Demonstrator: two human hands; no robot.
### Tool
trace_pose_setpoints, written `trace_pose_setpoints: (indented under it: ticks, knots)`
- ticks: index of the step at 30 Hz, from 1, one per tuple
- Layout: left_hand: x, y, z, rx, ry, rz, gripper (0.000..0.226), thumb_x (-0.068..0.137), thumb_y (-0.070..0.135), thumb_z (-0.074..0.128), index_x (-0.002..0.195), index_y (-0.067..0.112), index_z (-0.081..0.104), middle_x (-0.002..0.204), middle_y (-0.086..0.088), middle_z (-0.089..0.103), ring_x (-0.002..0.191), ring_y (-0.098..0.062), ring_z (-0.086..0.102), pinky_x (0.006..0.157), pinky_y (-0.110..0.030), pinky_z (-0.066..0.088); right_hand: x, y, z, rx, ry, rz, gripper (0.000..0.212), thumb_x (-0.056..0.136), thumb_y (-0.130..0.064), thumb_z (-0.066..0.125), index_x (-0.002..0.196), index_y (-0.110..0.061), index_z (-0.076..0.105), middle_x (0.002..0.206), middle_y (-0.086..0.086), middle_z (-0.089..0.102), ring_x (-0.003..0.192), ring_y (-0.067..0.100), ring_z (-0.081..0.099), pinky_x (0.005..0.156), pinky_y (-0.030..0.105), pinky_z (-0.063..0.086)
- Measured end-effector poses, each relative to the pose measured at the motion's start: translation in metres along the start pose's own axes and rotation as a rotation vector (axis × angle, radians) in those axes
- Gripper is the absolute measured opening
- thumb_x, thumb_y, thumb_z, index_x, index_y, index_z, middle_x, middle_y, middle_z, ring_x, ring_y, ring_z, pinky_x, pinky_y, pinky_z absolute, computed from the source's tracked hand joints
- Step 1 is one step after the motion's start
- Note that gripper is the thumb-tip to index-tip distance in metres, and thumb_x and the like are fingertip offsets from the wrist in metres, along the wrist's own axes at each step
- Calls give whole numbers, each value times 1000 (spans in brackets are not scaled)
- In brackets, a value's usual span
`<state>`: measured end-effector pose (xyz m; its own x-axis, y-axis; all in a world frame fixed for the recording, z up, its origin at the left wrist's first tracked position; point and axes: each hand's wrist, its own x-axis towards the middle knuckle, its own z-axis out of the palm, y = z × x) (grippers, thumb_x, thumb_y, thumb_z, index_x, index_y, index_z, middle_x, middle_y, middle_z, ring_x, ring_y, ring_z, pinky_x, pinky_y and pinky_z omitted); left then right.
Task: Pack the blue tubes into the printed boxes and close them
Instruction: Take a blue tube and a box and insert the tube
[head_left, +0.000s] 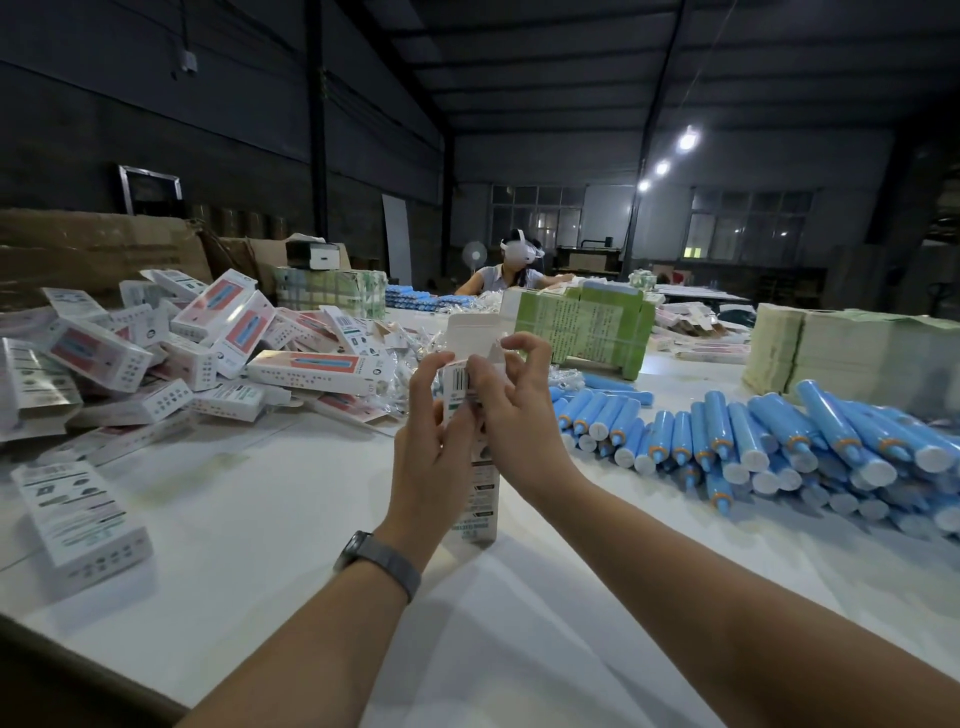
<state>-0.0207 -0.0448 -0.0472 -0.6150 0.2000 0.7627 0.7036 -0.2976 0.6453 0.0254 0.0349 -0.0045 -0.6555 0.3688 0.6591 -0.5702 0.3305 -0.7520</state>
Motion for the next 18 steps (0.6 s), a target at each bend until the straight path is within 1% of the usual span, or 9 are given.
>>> trace_pose_setpoints:
  ticks: [2,4,7,9,11,12,13,15,18]
  knots:
    - [1,0,0,3,-3,11,41,98,32,43,122,64,39,101,23,71,87,-9,71,72,-30,61,-1,2,-1,-22,0,-19,16,98,-24,52,102,-31,39,107,20,57,89,44,61,80,65,48]
    - [1,0,-1,12,-3,17,41,97,33,44,122,65,39,101,21,72,87,-9,71,73,-29,61,-1,4,-3,-15,-11,-13,15,100,-21,53,99,-30,41,103,24,54,76,39,57,73,68,47]
    - [0,-1,-1,23,3,4,38,94,39,44,122,64,39,98,4,73,85,-21,71,75,-48,60,0,5,-6,13,-32,4,15,100,-20,55,99,-28,43,107,29,52,73,32,56,67,65,48]
    - [0,-1,-1,41,7,5,38,95,38,43,122,65,38,98,6,71,84,-22,71,76,-53,58,1,7,-7,-21,-28,-20,15,99,-21,58,97,-28,45,102,15,59,72,27,58,66,55,51]
    - [0,0,0,36,5,-6,40,97,35,43,122,66,38,98,13,72,83,-20,72,74,-51,60,6,4,-12,-169,8,-66,17,94,-26,66,91,-28,49,90,-18,63,71,6,60,64,32,53]
    - [1,0,1,22,4,-19,40,98,34,42,123,66,38,99,15,72,83,-19,72,72,-49,60,10,1,-15,-239,20,-87,19,90,-28,71,87,-27,52,89,-28,62,72,1,59,64,25,52]
    - [1,-1,1,9,2,-32,40,98,34,42,123,66,38,100,18,71,84,-19,72,72,-46,61,14,-3,-18,-283,24,-102,21,86,-28,75,83,-24,55,92,-30,63,78,2,61,67,27,53]
    - [2,-1,1,-6,-4,-43,41,99,34,41,125,65,37,105,25,69,88,-16,72,73,-38,61,21,-8,-26,-294,-9,-147,24,80,-23,81,77,-15,59,104,-16,67,91,18,65,71,42,55]
    - [1,0,2,-9,-19,-49,42,99,37,42,125,69,34,111,33,65,94,-9,71,74,-29,60,24,-12,-31,-410,-36,-273,26,77,-24,84,76,-7,64,106,1,70,95,22,64,73,41,51]
